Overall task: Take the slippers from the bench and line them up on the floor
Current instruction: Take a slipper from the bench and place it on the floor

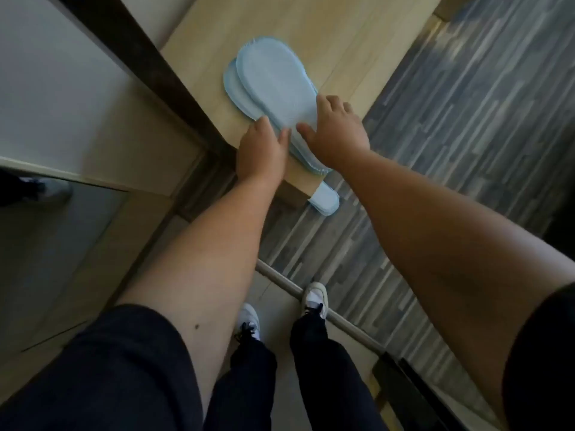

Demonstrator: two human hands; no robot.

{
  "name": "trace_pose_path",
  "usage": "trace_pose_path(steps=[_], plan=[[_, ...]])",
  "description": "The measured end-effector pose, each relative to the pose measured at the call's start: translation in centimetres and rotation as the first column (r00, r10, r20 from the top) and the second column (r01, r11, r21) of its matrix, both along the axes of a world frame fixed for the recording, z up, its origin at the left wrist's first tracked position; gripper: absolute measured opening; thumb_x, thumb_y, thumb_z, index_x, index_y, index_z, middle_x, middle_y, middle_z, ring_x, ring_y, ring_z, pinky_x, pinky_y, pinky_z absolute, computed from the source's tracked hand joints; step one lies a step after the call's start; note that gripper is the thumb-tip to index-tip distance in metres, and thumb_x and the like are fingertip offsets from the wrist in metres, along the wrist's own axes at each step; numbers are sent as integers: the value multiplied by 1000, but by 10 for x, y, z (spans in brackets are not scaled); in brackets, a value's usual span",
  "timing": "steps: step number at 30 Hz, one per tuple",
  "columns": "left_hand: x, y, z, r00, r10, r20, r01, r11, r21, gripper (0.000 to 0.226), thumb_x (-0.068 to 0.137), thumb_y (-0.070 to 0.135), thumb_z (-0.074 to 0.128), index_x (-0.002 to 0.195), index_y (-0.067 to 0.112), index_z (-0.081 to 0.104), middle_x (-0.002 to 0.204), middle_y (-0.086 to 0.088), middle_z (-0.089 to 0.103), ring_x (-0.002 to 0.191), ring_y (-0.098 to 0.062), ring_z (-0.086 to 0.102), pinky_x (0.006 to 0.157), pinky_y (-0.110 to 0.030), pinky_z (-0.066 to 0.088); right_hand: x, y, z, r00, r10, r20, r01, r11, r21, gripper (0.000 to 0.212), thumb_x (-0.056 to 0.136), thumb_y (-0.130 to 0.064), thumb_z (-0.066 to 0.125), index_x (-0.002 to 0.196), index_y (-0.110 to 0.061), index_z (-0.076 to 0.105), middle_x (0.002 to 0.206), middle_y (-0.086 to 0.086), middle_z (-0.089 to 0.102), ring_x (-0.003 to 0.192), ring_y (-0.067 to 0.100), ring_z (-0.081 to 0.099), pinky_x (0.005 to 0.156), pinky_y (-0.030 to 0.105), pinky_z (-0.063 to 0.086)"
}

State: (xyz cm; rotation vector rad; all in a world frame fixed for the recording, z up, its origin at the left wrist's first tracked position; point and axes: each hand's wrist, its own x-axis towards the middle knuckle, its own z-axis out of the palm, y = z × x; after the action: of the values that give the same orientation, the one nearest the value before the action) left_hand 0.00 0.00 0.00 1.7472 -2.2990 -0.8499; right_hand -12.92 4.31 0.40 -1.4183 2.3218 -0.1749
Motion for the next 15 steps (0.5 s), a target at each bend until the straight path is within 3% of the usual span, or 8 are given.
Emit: trace_pose_path(steps=[5, 11, 15], plan=[[-11, -7, -12, 991, 135, -23, -133, 987, 86, 33, 95, 41, 50, 106, 10, 55, 100, -5, 63, 85, -19, 57, 67, -31, 41, -4, -12, -16, 997, -65, 50, 66, 998, -21, 63, 92, -43, 55, 142, -11, 36, 140, 13, 44, 125, 31, 44, 102, 43, 41], [-11, -15, -14, 965, 251, -70, -234, 953, 192, 27, 95, 33, 52, 111, 12, 59, 109, -6, 67, 99, -22, 62, 74, -28, 41, -11, -17, -16, 948, -234, 217, 251, 967, -54, 47, 91, -37, 58, 131, -13, 51, 122, 7, 53, 109, 25, 53, 80, 33, 39], [-10, -19, -8, 948, 315, -54, -292, 922, 255, 31, 96, 34, 51, 110, 9, 63, 110, -8, 69, 104, -25, 63, 75, -28, 41, -13, -14, -9, 841, -369, 395, 403, 915, -2, 33, 92, -29, 58, 120, -12, 62, 99, 0, 58, 90, 19, 55, 71, 28, 40]])
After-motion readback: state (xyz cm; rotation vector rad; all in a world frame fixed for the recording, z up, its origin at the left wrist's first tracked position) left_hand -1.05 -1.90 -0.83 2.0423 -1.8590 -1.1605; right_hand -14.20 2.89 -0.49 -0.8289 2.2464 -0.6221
